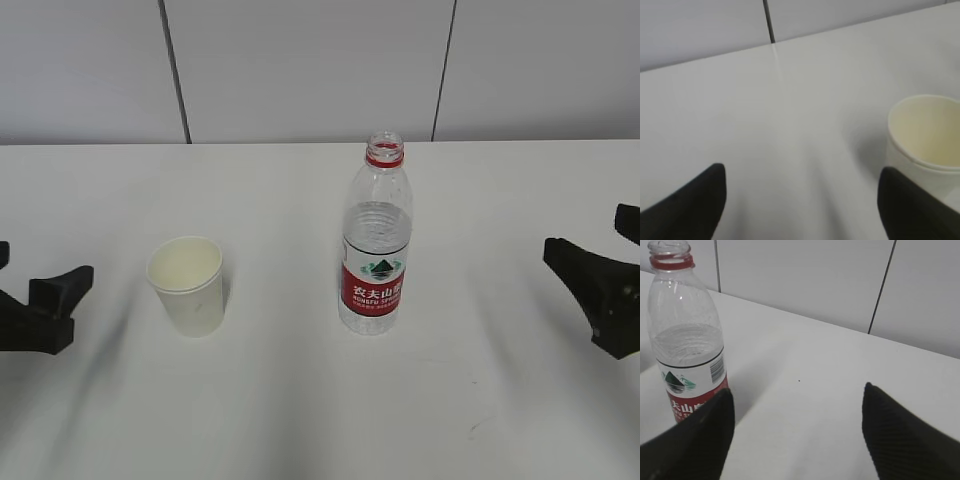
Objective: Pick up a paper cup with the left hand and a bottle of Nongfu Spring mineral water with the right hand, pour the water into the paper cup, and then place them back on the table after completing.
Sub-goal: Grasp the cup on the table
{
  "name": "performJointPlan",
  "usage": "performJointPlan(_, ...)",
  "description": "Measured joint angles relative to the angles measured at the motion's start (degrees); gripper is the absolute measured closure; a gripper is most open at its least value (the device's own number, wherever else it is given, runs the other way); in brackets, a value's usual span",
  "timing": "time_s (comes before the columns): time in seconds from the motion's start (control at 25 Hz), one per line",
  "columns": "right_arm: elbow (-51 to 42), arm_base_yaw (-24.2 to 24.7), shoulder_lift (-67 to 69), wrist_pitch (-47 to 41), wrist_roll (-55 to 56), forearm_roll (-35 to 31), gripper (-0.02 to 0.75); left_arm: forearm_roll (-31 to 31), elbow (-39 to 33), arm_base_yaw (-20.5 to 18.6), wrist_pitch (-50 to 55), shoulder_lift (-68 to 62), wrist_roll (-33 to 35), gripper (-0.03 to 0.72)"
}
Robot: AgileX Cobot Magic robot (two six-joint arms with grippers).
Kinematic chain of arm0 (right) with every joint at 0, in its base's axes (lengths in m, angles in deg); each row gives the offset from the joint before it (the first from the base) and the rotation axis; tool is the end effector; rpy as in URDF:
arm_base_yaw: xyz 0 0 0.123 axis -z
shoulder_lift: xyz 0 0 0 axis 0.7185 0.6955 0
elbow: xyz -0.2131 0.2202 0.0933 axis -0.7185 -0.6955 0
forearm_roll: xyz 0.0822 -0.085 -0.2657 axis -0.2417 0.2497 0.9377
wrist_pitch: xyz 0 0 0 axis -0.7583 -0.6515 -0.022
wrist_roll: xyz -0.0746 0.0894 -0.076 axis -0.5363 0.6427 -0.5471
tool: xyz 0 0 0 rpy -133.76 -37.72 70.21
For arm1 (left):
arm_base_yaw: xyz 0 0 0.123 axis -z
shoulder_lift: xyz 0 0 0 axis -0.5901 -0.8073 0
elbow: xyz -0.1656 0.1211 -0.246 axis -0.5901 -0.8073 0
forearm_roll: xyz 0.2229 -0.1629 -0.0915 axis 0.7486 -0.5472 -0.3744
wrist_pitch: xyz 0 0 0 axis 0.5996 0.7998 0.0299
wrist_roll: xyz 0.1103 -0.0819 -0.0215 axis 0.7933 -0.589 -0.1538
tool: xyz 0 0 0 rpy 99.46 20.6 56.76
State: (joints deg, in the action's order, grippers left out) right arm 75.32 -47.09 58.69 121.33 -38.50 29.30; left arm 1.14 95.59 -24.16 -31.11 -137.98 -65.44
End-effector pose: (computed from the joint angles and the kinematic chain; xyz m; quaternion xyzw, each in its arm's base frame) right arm 0.2387 0.0468 0.1854 -0.1900 0.7492 0.0539 0.6322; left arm 0.2536 -0.0590 0.1414 0.1252 0.8103 -0.0543 0.5700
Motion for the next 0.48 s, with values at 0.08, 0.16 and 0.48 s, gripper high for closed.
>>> performJointPlan(0.08,0.0,0.0,0.0,0.0,0.0,0.0,0.15,2.7,0.0,0.1,-2.1,-2.0,-3.2,0.114)
performJointPlan(0.16,0.0,0.0,0.0,-0.1,0.0,0.0,0.15,7.7,0.0,0.1,-4.1,-4.1,-5.6,0.107)
performJointPlan(0.48,0.0,0.0,0.0,-0.4,0.1,0.1,0.15,16.5,0.1,0.3,-12.5,-14.7,-8.8,0.104)
